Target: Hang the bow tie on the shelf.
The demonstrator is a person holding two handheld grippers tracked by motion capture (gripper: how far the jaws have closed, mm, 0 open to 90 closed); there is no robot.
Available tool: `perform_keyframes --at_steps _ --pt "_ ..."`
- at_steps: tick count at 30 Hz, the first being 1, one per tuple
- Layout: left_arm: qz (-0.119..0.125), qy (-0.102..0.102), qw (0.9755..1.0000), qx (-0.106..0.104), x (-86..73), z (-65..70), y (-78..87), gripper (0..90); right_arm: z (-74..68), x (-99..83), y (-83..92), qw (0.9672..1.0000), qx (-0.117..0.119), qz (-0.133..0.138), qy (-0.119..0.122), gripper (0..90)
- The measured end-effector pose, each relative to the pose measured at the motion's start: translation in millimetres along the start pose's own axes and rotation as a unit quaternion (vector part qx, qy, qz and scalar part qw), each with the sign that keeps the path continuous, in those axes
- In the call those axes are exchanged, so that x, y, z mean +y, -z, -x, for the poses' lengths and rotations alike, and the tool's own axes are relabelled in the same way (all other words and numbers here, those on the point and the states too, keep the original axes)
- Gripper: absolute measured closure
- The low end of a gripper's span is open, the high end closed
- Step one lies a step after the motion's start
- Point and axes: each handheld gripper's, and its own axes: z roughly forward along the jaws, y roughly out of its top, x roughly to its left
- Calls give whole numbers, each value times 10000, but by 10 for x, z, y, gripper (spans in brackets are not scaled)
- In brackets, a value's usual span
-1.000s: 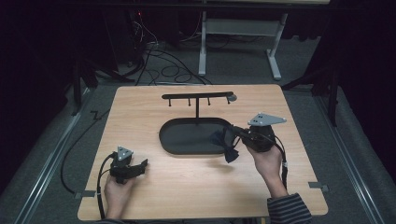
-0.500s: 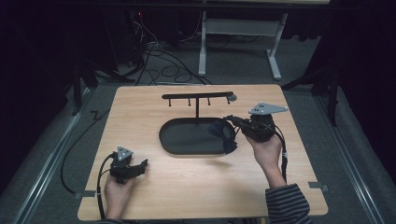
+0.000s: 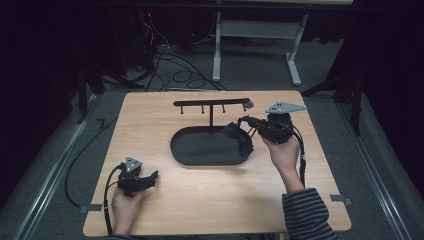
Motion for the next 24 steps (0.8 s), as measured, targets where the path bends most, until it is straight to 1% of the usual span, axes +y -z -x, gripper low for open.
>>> perform_keyframes --at_steps 5,15,18,24 --pt "-5 6 10000 -11 0 -3 1 284 21 14 -4 10000 -55 -51 43 900" --pt "-4 5 10000 -12 1 -3 1 284 66 92 -59 9999 -90 -50 56 900" --pt "-5 1 10000 -10 1 -4 1 283 88 127 -57 9999 -115 -8 73 900" --pt "-5 5 10000 -13 0 -3 1 283 116 166 -58 9998 -168 -5 48 900"
